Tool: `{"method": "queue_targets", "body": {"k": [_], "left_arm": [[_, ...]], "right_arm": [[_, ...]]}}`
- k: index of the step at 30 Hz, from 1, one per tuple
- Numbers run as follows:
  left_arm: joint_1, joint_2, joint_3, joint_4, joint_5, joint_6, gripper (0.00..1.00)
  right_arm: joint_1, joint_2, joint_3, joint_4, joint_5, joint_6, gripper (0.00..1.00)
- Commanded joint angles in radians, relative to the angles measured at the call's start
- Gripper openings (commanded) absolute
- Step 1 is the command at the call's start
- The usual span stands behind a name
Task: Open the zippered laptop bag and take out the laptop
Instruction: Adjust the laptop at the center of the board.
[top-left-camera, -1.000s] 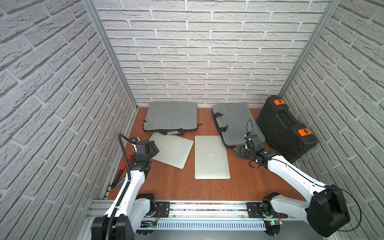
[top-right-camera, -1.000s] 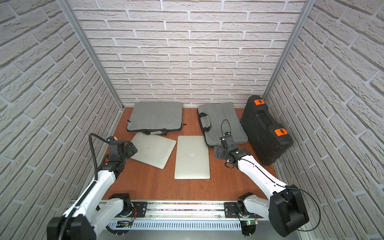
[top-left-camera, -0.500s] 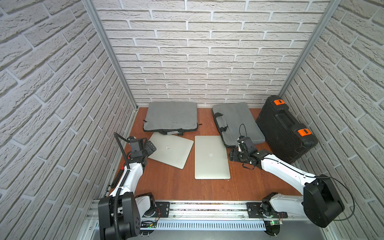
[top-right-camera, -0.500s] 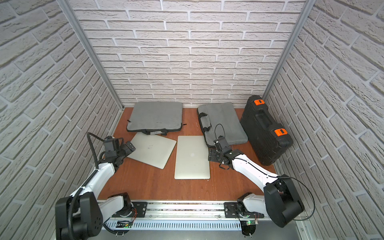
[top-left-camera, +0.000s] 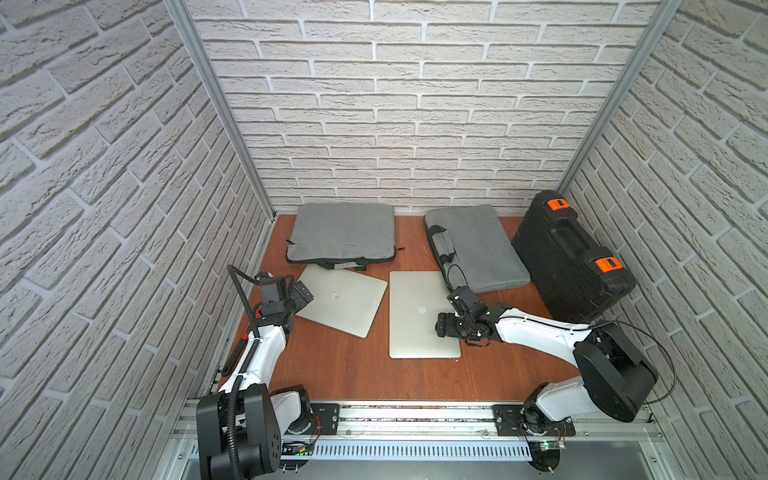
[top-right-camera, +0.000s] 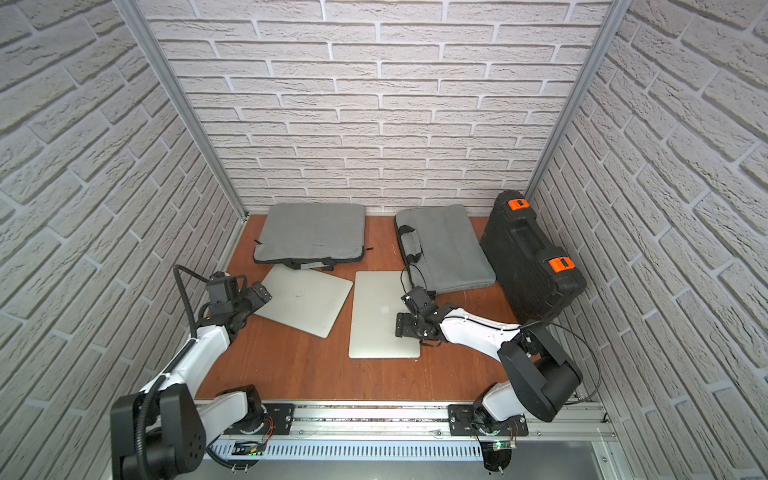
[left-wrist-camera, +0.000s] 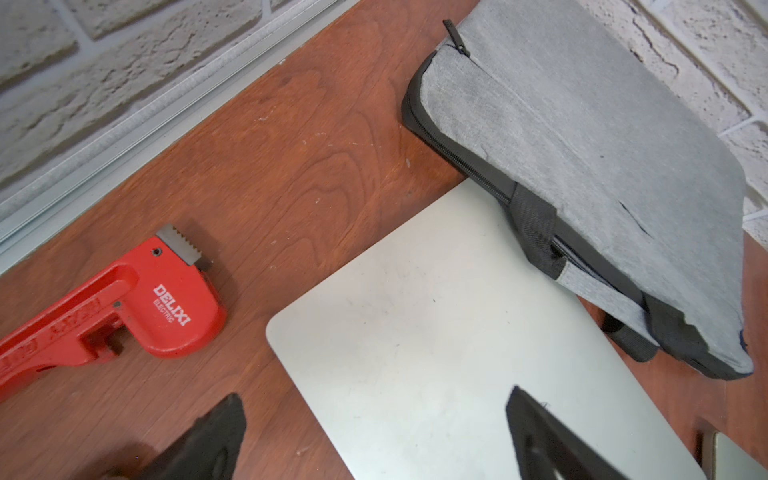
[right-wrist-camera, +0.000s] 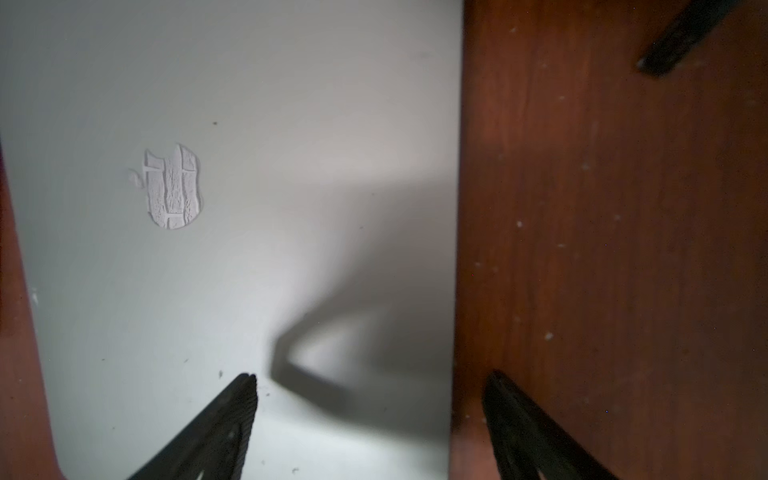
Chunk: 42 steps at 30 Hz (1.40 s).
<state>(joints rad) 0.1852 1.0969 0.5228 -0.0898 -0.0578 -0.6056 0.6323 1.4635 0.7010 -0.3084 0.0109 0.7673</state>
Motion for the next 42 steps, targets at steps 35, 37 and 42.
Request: {"method": "queue_targets", "body": {"k": [35,37,42], "left_arm": [[0.009,-0.019,0.039,0.002,0.001,-0.028,0.98],[0.009,-0.021,0.039,0.0,0.003,-0.029,0.98],[0.009,-0.023,0.037,0.0,0.004,-0.032,0.98]], "right_arm": [[0.268,-0.015,0.046,-0.029,-0.023,0.186,0.86],[0.282,-0.02,0.05,-0.029,-0.022,0.194,0.86],[0.308,-0.015,0.055,-0.007,-0.032,0.207,0.87]]}}
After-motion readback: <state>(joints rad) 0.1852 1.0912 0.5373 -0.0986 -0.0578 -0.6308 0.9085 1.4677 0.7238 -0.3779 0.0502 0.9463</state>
